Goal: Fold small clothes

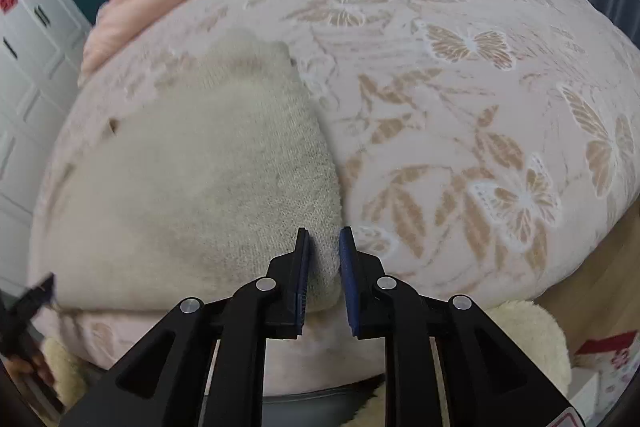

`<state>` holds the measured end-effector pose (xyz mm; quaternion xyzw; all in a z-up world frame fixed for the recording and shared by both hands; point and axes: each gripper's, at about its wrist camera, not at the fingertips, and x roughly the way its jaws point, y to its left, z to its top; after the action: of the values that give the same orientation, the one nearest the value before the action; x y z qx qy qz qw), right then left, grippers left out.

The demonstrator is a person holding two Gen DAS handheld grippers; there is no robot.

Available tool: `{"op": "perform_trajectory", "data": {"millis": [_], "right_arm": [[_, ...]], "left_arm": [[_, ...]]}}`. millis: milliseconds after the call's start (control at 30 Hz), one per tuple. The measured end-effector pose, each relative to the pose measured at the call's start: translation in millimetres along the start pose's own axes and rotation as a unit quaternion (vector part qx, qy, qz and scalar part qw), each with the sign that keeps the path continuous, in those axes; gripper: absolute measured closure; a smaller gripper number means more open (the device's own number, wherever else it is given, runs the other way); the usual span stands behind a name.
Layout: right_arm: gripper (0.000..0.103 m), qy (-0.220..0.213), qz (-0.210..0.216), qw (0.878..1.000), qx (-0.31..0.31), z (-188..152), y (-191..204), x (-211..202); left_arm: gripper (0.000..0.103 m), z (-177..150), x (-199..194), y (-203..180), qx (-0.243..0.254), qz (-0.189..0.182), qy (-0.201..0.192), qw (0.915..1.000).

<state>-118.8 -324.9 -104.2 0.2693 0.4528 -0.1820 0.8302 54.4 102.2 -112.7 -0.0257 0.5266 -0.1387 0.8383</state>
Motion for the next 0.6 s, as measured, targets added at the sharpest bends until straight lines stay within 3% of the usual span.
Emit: {"op": "perform_trajectory", "data": {"millis": [33, 67, 100, 200, 333, 400, 433, 467, 500, 600], "right_arm": [[0.069, -0.014, 0.016, 1.0, 0.012, 1, 0, -12], [0.046, -0.029, 0.018, 0.999, 0.016, 2, -1, -22], [0.041, -0.043, 0.012, 0.999, 0.016, 2, -3, -30], [0.04, -0.024, -0.006, 1.0, 0.011, -1, -18, -30], [0.04, 0.006, 0.049, 0.997, 0.06, -17, -32, -18], [0.045, 0.019, 0.065, 0.996, 0.06, -19, -23, -3], [0.067, 0.025, 0.067, 0.996, 0.055, -19, -18, 5], [0.082, 0.03, 0.07, 0.996, 0.047, -17, -11, 11], [0.083, 0.024, 0.065, 0.997, 0.042, -14, -3, 8], [0.094, -0.062, 0.116, 0.991, 0.01, 4, 21, -46]], "left_arm": [[0.046, 0, 0, 1, -0.001, -0.001, 0.002, 1.0], [0.045, 0, 0, 3, -0.002, -0.003, 0.005, 1.0], [0.045, 0, 0, 6, -0.005, -0.006, 0.007, 0.9999], [0.044, -2, 2, 12, -0.018, -0.016, 0.008, 0.9997], [0.043, -6, 2, 7, -0.01, -0.004, -0.001, 0.9999], [0.042, -7, 3, 5, -0.01, 0.002, -0.002, 0.9999], [0.042, -7, 3, 5, -0.013, 0.003, -0.001, 0.9999], [0.041, -6, 3, 6, -0.017, 0.003, 0.001, 0.9999], [0.041, -5, 3, 7, -0.02, 0.003, 0.004, 0.9998], [0.04, -3, 2, 11, -0.027, -0.002, 0.015, 0.9995]]}}
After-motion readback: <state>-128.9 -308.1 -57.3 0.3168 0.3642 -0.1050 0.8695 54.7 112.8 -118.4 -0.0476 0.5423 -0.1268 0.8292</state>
